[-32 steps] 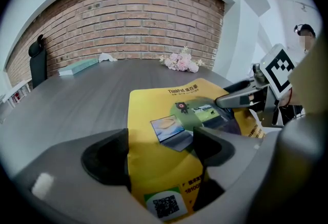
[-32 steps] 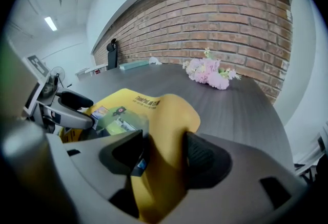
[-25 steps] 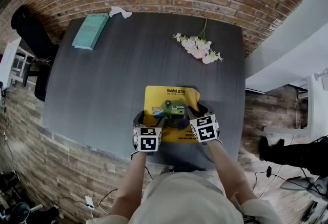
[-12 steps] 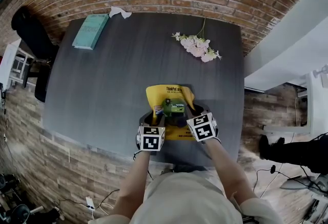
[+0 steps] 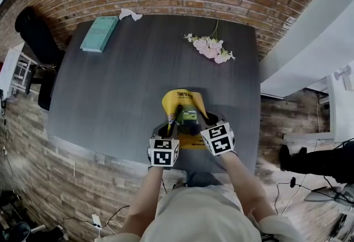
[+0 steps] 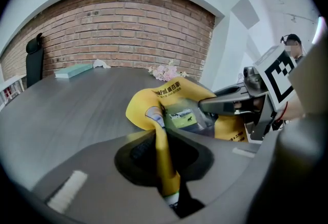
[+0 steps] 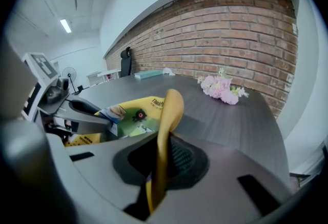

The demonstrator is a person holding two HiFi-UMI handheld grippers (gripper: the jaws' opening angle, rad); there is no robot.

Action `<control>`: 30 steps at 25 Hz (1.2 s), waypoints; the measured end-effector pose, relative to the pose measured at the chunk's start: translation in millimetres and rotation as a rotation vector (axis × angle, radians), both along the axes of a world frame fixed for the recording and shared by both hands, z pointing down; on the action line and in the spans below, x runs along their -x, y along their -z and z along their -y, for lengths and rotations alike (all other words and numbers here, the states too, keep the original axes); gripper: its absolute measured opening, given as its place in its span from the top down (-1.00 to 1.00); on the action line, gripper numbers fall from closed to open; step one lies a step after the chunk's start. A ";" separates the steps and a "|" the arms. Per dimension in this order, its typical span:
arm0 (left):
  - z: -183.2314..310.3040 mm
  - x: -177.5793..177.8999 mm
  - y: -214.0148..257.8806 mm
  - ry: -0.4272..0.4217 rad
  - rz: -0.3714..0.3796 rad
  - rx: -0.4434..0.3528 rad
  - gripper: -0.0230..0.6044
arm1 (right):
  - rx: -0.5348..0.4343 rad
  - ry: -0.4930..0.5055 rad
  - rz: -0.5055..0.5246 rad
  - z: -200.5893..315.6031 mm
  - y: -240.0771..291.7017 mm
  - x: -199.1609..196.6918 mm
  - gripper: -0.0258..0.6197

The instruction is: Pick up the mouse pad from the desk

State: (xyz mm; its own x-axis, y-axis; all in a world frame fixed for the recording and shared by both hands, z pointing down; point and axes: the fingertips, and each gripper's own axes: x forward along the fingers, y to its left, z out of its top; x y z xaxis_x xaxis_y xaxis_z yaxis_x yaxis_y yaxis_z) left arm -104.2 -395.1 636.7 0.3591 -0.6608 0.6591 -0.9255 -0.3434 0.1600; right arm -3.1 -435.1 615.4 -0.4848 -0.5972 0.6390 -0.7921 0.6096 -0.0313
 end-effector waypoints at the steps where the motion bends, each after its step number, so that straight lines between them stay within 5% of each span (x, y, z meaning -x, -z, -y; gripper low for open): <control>1: -4.6 -0.6 3.7 0.001 -0.003 -0.007 0.79 | -0.007 -0.001 0.005 -5.1 4.1 -0.1 0.84; 30: -229.8 1.2 95.4 -0.027 -0.031 -0.231 0.83 | -0.240 -0.030 0.080 -246.2 102.7 2.0 0.84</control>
State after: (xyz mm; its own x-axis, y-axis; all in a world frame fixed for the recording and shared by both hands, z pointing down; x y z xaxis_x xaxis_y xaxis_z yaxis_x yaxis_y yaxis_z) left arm -105.4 -165.2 541.3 0.3965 -0.7826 0.4799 -0.9113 -0.3989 0.1024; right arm -5.1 -188.9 512.7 -0.5076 -0.7423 0.4374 -0.8110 0.5830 0.0481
